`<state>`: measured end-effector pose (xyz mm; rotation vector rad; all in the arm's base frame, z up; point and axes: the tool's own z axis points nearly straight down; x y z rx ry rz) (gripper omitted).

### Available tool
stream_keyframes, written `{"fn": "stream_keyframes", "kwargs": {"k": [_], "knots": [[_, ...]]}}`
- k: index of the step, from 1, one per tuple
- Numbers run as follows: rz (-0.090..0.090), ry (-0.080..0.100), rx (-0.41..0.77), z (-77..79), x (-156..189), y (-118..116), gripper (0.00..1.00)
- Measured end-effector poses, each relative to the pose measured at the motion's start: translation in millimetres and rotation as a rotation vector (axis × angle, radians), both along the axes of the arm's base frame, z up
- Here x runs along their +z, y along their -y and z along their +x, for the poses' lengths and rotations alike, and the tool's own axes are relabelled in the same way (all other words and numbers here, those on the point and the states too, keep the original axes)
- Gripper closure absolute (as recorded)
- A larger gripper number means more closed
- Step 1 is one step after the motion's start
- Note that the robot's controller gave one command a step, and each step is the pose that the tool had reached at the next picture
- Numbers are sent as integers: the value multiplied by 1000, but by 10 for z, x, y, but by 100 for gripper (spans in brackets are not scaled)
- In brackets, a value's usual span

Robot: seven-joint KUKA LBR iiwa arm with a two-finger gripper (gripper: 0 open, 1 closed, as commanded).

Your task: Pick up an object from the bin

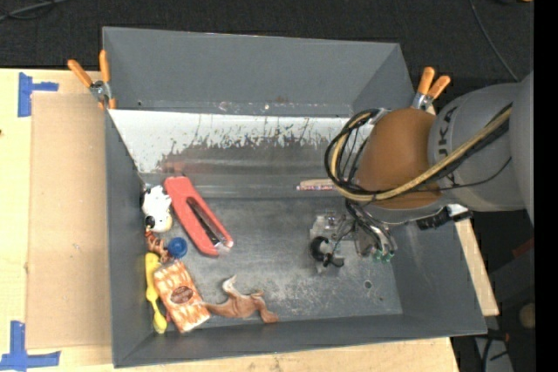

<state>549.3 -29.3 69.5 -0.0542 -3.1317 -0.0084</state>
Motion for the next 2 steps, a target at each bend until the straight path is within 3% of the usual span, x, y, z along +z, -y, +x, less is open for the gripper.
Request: {"fn": "stream_keyframes", "kwargs": {"k": [2], "knots": [[0,-2,1,-8,112,-3,100]]}}
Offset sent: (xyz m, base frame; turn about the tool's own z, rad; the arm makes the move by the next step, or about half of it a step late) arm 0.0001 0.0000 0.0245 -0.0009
